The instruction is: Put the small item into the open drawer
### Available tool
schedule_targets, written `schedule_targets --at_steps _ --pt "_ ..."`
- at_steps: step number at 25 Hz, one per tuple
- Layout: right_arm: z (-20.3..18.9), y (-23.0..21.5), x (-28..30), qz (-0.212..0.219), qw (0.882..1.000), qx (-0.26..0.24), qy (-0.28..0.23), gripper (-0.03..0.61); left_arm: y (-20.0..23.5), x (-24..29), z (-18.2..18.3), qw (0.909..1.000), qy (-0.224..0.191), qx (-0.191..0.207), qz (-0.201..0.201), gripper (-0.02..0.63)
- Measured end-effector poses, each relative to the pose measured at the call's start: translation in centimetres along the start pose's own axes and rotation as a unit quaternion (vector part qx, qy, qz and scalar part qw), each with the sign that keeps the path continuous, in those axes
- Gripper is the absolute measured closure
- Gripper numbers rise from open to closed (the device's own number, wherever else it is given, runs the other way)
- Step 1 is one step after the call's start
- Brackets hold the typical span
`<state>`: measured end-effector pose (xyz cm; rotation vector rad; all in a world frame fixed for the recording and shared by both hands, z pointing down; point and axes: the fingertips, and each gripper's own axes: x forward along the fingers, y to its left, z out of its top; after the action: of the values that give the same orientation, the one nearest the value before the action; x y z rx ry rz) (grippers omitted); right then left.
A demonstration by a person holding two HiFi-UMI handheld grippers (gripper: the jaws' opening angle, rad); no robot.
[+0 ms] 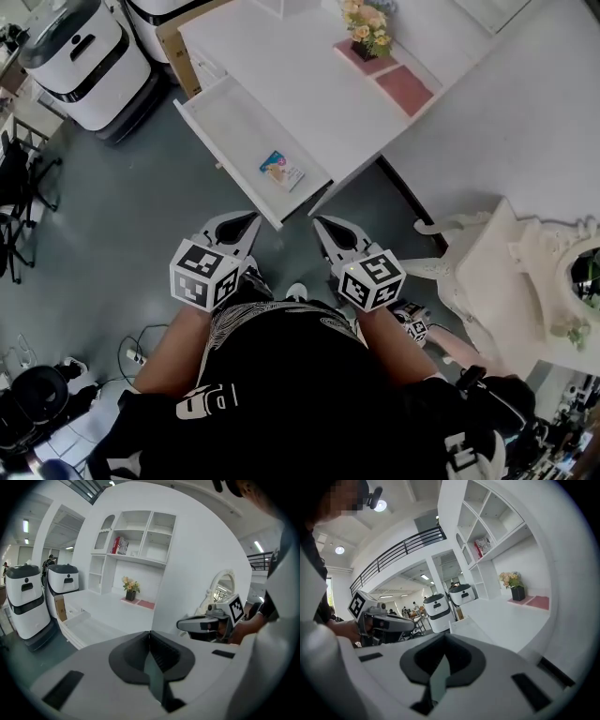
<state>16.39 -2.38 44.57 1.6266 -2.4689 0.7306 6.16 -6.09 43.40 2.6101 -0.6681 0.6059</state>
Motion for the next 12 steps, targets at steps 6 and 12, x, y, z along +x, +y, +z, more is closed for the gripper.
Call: schedule_targets --at_steps 6,12 --pt "-1.4 0.9 -2.2 0.012 1.0 -0.013 -0.004 0.571 -3.5 -1.3 -1.5 0.9999 -0.006 0.009 0.006 0.598" --pt "-2.2 2.4 -3.5 0.009 1.0 -0.026 0.003 0.571 -4.8 -2.6 -2.2 0.9998 -0.008 0.018 -0.004 0.598"
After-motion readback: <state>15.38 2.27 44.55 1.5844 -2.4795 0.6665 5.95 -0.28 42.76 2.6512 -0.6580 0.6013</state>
